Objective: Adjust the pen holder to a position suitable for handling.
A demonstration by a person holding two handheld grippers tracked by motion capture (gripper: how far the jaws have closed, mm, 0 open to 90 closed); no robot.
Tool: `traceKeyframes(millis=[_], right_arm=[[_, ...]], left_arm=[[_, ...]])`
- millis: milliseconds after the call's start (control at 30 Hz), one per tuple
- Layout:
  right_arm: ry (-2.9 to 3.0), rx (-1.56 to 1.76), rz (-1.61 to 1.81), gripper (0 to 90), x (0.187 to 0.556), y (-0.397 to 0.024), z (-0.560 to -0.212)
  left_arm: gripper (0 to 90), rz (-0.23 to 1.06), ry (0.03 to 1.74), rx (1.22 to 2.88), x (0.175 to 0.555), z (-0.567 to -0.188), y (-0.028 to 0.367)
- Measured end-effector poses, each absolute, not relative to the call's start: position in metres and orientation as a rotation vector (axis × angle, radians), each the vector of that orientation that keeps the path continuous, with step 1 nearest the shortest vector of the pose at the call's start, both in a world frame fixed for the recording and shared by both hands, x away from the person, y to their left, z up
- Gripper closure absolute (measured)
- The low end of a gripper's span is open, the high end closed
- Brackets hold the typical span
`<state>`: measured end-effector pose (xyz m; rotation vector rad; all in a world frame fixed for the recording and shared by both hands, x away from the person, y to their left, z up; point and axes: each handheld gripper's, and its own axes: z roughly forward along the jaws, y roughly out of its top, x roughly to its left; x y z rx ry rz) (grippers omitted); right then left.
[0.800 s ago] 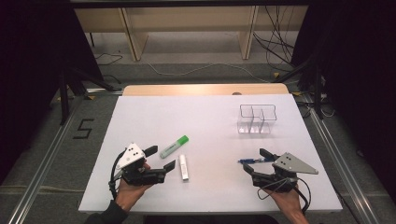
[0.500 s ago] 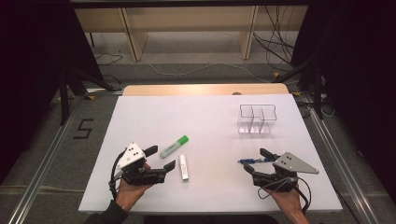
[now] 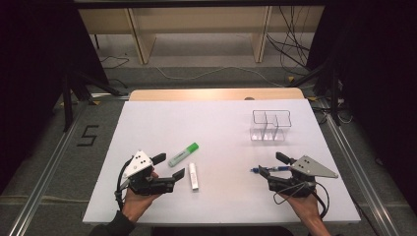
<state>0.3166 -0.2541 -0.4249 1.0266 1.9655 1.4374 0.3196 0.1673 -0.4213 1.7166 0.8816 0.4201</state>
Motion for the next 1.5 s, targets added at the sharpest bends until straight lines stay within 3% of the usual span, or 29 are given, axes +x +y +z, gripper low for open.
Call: traceKeyframes(millis=[800, 1000, 1500], right_arm=[[1.906, 1.171, 1.349, 31.1, 0.373, -0.303, -0.405], [1.875, 1.210, 1.315, 39.6, 0.389, -0.312, -0.405], [1.778, 1.361, 1.209, 78.1, 0.424, -0.338, -0.408]], left_arm=[[13.0, 0.430, 0.890, 1.702, 0.320, -0.421, 0.168], [13.0, 0.430, 0.889, 1.702, 0.320, -0.421, 0.168], [13.3, 0.432, 0.890, 1.699, 0.320, -0.421, 0.169]])
